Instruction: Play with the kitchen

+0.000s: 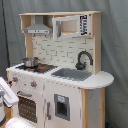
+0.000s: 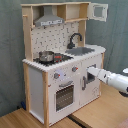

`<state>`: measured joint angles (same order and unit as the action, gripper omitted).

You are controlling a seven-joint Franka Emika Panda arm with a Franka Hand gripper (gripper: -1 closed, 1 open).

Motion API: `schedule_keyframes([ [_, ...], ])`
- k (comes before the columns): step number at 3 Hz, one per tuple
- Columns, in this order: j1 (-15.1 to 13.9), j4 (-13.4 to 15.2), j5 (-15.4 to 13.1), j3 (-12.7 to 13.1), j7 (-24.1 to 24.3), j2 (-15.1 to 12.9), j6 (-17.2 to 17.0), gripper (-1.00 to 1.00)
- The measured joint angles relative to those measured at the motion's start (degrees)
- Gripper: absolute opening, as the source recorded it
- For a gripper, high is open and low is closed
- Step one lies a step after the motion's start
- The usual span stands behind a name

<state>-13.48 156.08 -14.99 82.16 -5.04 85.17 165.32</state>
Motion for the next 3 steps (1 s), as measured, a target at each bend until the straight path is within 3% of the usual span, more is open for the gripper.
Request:
schedule_keyframes([
  [2,-0.66,6.74,0.00,-1.29,-0.48,0.04,10.69,1.00],
  [3,-5.05,6.31,0.02,-1.26,-0.48,0.04,15.70,1.00],
])
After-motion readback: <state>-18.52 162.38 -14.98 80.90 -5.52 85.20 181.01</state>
